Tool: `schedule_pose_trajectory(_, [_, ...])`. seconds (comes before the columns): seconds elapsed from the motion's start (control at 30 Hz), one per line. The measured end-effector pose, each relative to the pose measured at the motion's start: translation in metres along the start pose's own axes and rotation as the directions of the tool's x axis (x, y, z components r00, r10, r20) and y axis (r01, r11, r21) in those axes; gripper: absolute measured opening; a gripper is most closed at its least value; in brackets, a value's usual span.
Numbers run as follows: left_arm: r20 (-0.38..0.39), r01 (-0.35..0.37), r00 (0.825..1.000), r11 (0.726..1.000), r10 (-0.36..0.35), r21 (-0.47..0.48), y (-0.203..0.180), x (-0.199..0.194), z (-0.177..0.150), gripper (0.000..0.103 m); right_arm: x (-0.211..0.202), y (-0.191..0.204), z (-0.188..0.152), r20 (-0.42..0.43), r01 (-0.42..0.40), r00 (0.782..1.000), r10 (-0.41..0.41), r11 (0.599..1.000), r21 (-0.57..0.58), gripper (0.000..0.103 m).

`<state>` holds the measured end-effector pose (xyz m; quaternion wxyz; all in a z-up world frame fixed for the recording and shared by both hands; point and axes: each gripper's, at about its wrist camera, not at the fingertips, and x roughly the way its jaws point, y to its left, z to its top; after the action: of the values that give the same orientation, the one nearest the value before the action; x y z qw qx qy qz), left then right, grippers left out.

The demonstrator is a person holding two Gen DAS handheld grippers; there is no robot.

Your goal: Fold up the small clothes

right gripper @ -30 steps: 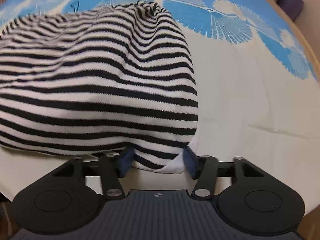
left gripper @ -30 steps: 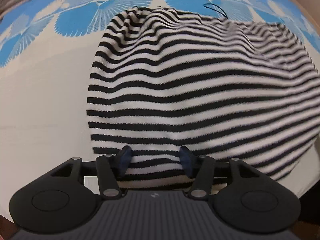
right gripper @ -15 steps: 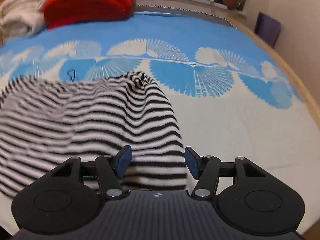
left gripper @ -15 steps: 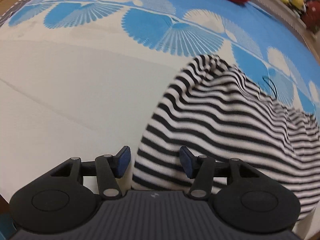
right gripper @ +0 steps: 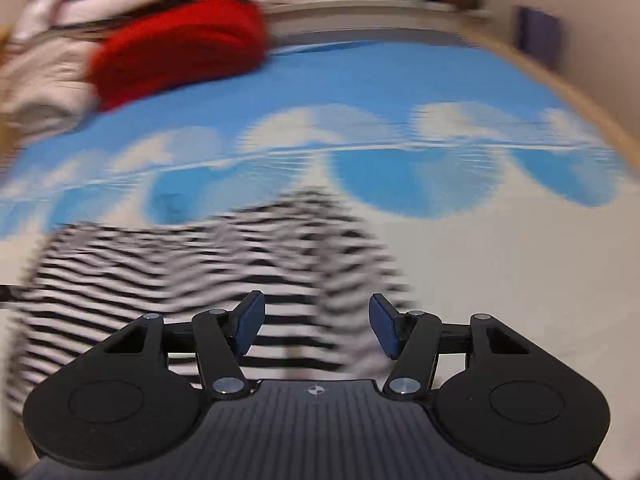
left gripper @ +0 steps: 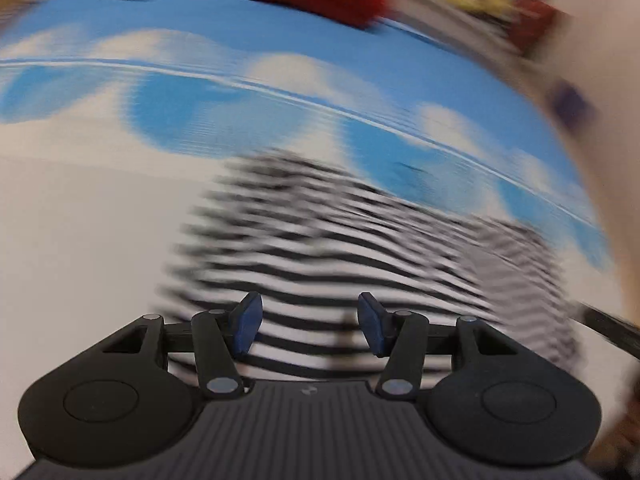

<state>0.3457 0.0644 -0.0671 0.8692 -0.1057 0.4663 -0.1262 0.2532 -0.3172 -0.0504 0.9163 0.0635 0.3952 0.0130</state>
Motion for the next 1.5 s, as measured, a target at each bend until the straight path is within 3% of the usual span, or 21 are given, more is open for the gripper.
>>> schedule_pose_trajectory(0.03, [-0.036, 0.050, 0.998, 0.997, -0.048, 0.058, -0.011, 0.007, -0.002, 0.059, 0.007, 0.006, 0.000, -0.027, -0.048, 0.998, 0.048, 0.999, 0.000, 0.061])
schedule_pose_trajectory(0.07, [-0.080, 0.051, 0.996, 0.991, -0.042, 0.122, -0.022, 0.018, -0.005, 0.059, 0.018, 0.012, -0.001, -0.078, -0.074, 0.994, 0.073, 0.997, -0.006, 0.062])
schedule_pose_trajectory(0.1, [-0.127, -0.014, 0.991, 0.981, 0.039, 0.195, -0.032, 0.034, -0.012, 0.059, 0.034, 0.015, -0.005, -0.161, -0.065, 0.985, 0.061, 0.998, -0.019, 0.062])
schedule_pose_trajectory(0.17, [-0.199, -0.149, 0.959, 0.955, 0.204, 0.257, -0.033, 0.063, -0.019, 0.060, 0.066, 0.019, -0.019, -0.307, 0.033, 0.950, -0.053, 0.997, -0.070, 0.062])
schedule_pose_trajectory(0.23, [-0.191, -0.154, 0.963, 0.970, 0.189, 0.187, -0.027, 0.066, -0.010, 0.061, 0.068, 0.026, -0.015, -0.286, 0.060, 0.954, -0.088, 0.993, -0.102, 0.064])
schedule_pose_trajectory(0.37, [-0.112, -0.150, 0.982, 0.988, 0.154, 0.047, -0.016, 0.056, 0.009, 0.059, 0.053, 0.020, 0.004, -0.160, 0.020, 0.987, -0.017, 1.000, 0.021, 0.062])
schedule_pose_trajectory(0.43, [-0.127, -0.176, 0.976, 0.984, 0.177, 0.017, -0.010, 0.068, 0.015, 0.059, 0.052, 0.016, 0.011, -0.115, 0.035, 0.993, -0.029, 0.998, 0.052, 0.062])
schedule_pose_trajectory(0.53, [-0.140, -0.186, 0.973, 0.982, 0.182, -0.019, 0.000, 0.080, 0.020, 0.058, 0.080, 0.001, 0.012, -0.206, 0.116, 0.974, -0.097, 0.990, 0.082, 0.062])
schedule_pose_trajectory(0.6, [-0.129, -0.187, 0.975, 0.982, 0.180, -0.041, 0.004, 0.084, 0.021, 0.058, 0.090, -0.008, 0.009, -0.240, 0.122, 0.967, -0.081, 0.979, 0.161, 0.064])
schedule_pose_trajectory(0.83, [-0.083, -0.179, 0.982, 0.976, 0.169, -0.123, 0.012, 0.071, 0.021, 0.058, 0.089, -0.009, 0.007, -0.201, 0.136, 0.974, -0.106, 0.980, 0.142, 0.064])
schedule_pose_trajectory(0.93, [0.003, -0.153, 0.988, 0.983, 0.154, -0.102, 0.002, 0.049, 0.026, 0.057, 0.062, -0.019, 0.009, -0.137, 0.146, 0.983, -0.124, 0.975, 0.169, 0.064])
schedule_pose_trajectory(1.03, [0.060, 0.002, 0.998, 0.998, 0.001, -0.063, -0.013, 0.032, 0.028, 0.057, 0.035, -0.035, 0.007, -0.105, 0.125, 0.989, -0.107, 0.975, 0.184, 0.064])
schedule_pose_trajectory(1.1, [0.032, 0.104, 0.994, 0.995, -0.104, -0.003, -0.029, 0.033, 0.026, 0.058, 0.021, -0.046, 0.001, -0.118, 0.088, 0.991, -0.067, 0.980, 0.177, 0.064])
schedule_pose_trajectory(1.17, [-0.041, 0.163, 0.986, 0.984, -0.160, 0.075, -0.048, 0.043, 0.020, 0.059, 0.014, -0.058, -0.008, -0.161, 0.061, 0.986, -0.037, 0.987, 0.150, 0.064])
schedule_pose_trajectory(1.23, [-0.113, 0.144, 0.986, 0.973, -0.125, 0.181, -0.069, 0.060, 0.010, 0.059, 0.017, -0.068, -0.022, -0.238, 0.077, 0.970, -0.049, 0.991, 0.110, 0.065])
schedule_pose_trajectory(1.33, [-0.145, 0.009, 0.989, 0.948, 0.039, 0.319, -0.085, 0.086, -0.008, 0.059, 0.032, -0.084, -0.040, -0.349, 0.132, 0.933, -0.092, 0.987, 0.092, 0.076])
schedule_pose_trajectory(1.5, [-0.100, -0.023, 0.993, 0.952, 0.055, 0.304, -0.089, 0.077, -0.015, 0.059, 0.025, -0.086, -0.036, -0.324, 0.143, 0.941, -0.099, 0.983, 0.115, 0.076])
